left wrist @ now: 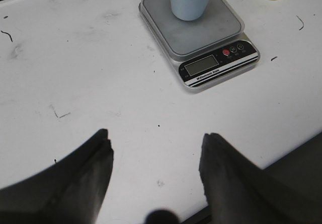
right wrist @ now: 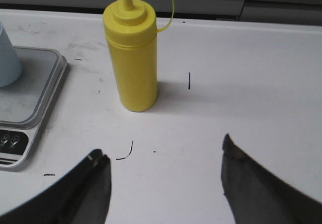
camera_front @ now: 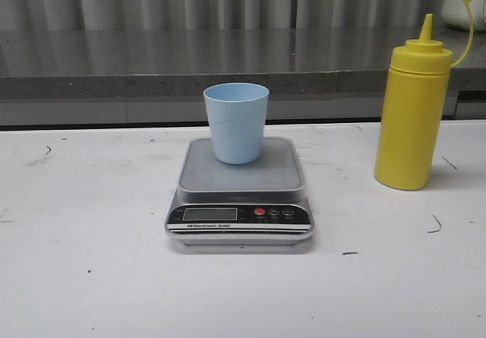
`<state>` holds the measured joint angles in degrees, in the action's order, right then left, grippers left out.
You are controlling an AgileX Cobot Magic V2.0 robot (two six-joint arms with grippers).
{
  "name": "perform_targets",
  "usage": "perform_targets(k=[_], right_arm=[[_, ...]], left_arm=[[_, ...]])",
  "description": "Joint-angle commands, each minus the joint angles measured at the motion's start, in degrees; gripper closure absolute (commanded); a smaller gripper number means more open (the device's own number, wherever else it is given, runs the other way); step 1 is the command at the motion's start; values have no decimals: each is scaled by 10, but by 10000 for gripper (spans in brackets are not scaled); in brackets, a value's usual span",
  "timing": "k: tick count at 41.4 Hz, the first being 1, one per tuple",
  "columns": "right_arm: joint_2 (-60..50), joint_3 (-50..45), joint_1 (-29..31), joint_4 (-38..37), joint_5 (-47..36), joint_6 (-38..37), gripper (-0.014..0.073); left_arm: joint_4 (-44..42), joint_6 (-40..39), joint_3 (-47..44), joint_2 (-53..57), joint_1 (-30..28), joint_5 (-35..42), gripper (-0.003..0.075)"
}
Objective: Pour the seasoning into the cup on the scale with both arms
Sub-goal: 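Raise the left gripper away from the cup, then close the right gripper around the yellow squeeze bottle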
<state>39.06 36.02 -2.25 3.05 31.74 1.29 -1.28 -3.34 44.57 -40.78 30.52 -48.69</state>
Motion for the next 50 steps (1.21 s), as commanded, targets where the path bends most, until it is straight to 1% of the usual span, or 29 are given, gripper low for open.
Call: perform_targets(k=[1,4,6,13,18,23,27,32,35,45,50], right_arm=[[13,20,3,-4,-54,5,50],[28,20,3,-4,-58,5,-38],[41,20,3,-3,-61,5,-75],[85,20,0,39,-65,5,-52],[121,11,-23,39,-97,5,-52],[158,-34,-54,39,-196,5,-52],[181,-95,-69,39,-329,5,-52],[216,-158,-71,39,-489,-1,-52],[246,-172,-71,39,-554,-1,-52],[379,-172,-71,34,-722,-1,-52],[446,-172,-71,15,-839,-1,-52]], left_arm=[[-1,-2,14,2,4,37,332],[-1,-2,14,2,4,37,332],[-1,-2,14,2,4,37,332],[-1,-2,14,2,4,37,332],[-1,-2,14,2,4,37,332],[-1,-2,14,2,4,37,332],[-1,-2,14,2,4,37,332],[-1,-2,14,2,4,37,332],[-1,-2,14,2,4,37,332],[-1,-2,14,2,4,37,332],[-1,-2,14,2,4,37,332]])
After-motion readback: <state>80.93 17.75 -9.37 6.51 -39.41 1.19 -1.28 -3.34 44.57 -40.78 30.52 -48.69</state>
